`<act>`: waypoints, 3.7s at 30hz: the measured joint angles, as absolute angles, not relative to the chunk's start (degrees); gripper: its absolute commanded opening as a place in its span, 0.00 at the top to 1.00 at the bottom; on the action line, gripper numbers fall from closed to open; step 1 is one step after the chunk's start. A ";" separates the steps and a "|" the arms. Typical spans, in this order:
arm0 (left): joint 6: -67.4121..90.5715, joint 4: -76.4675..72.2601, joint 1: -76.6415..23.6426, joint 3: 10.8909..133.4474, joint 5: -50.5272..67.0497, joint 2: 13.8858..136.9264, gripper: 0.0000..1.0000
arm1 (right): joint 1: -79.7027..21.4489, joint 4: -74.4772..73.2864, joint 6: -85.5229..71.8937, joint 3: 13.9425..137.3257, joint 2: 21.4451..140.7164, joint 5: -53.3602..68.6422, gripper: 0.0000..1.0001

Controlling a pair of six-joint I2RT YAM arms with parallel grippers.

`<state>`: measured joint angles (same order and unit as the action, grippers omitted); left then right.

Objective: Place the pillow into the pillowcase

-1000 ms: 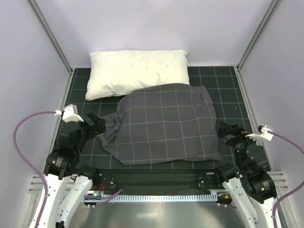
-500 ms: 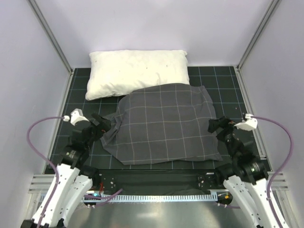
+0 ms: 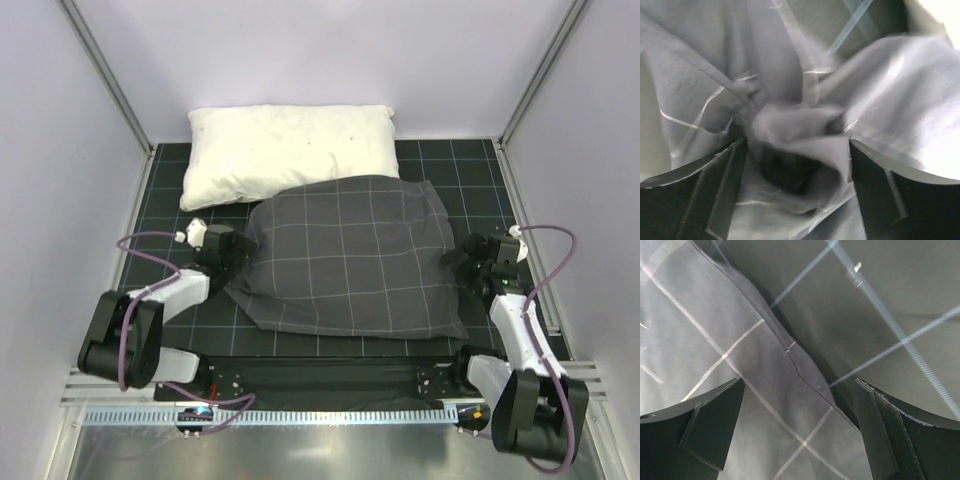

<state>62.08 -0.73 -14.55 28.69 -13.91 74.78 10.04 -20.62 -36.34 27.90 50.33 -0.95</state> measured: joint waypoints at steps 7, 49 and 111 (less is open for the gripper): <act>68.23 -26.72 -13.89 31.18 -7.94 94.13 0.78 | 11.73 -4.60 -39.99 23.09 64.38 13.08 0.09; 70.48 -7.60 -33.19 36.82 -3.36 66.41 0.00 | 9.61 -2.33 -46.68 21.93 55.53 25.74 0.12; 48.80 15.29 -21.74 32.51 -6.94 71.16 0.73 | -48.10 -32.05 -30.81 55.66 65.76 -14.26 0.00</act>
<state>48.80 15.29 -21.74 32.51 -6.94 71.16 -48.10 -32.05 -30.81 55.66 65.76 -14.26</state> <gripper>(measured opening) 0.449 0.996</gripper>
